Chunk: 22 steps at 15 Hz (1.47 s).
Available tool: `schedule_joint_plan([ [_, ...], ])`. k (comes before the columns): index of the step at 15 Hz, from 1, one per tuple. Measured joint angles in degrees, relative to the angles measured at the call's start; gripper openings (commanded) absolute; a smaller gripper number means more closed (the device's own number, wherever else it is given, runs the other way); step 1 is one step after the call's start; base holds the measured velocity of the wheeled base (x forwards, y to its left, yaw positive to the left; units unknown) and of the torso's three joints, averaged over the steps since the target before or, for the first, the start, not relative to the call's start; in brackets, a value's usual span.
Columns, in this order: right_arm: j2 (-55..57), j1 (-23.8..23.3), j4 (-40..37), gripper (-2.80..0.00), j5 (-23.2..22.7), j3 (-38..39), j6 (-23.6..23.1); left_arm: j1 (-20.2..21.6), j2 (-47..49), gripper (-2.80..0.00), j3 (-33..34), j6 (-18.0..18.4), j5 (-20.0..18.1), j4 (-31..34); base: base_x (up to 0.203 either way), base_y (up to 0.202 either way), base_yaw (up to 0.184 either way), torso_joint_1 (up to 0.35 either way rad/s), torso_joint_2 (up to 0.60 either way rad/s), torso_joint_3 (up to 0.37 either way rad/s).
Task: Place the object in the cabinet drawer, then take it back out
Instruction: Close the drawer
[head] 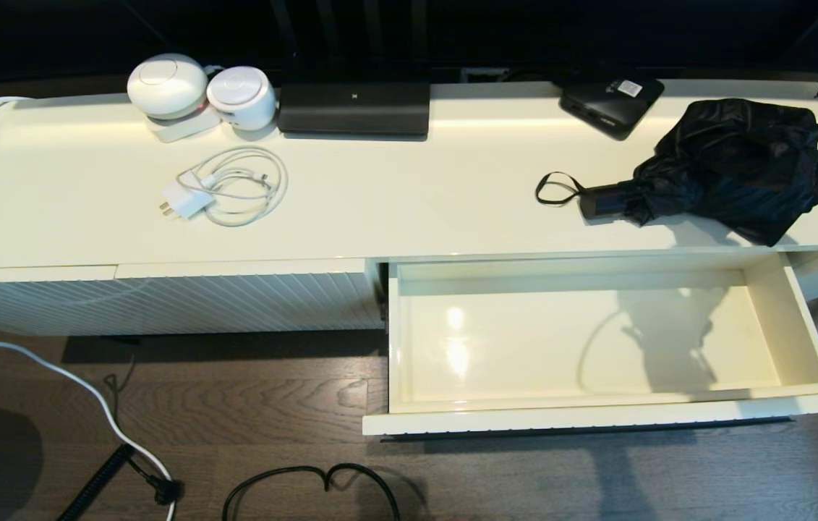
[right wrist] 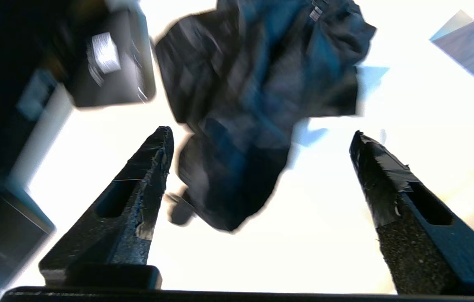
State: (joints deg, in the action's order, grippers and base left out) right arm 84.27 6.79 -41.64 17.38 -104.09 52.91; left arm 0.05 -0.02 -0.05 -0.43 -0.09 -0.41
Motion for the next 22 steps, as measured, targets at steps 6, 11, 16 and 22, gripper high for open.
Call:
schedule_joint_plan([
  [6, -11.21, 7.93, 0.31, 0.0, -0.45, 21.47, -28.07, 0.02, 0.0, -2.8, -0.02, -0.06, -0.01, 0.01, 0.0, 0.0, 0.0, 0.0, 0.0, 0.0],
  [11, -23.6, 9.88, 4.47, 0.0, -0.89, 38.21, -66.44, 0.02, 0.0, -2.8, -0.02, -0.06, 0.0, 0.0, 0.0, 0.0, 0.0, 0.0, 0.0, 0.0],
  [16, -29.06, 10.55, 9.04, -2.8, -0.85, 42.82, -92.69, 0.02, 0.0, -2.8, 0.0, -0.07, 0.02, 0.0, 0.0, 0.0, 0.0, 0.0, 0.0, 0.0],
  [22, -34.05, 20.7, 10.19, -2.8, -4.21, 53.76, -109.02, 0.02, 0.0, -2.8, -0.02, -0.08, 0.01, 0.01, 0.0, 0.0, 0.0, 0.0, 0.0, 0.0],
])
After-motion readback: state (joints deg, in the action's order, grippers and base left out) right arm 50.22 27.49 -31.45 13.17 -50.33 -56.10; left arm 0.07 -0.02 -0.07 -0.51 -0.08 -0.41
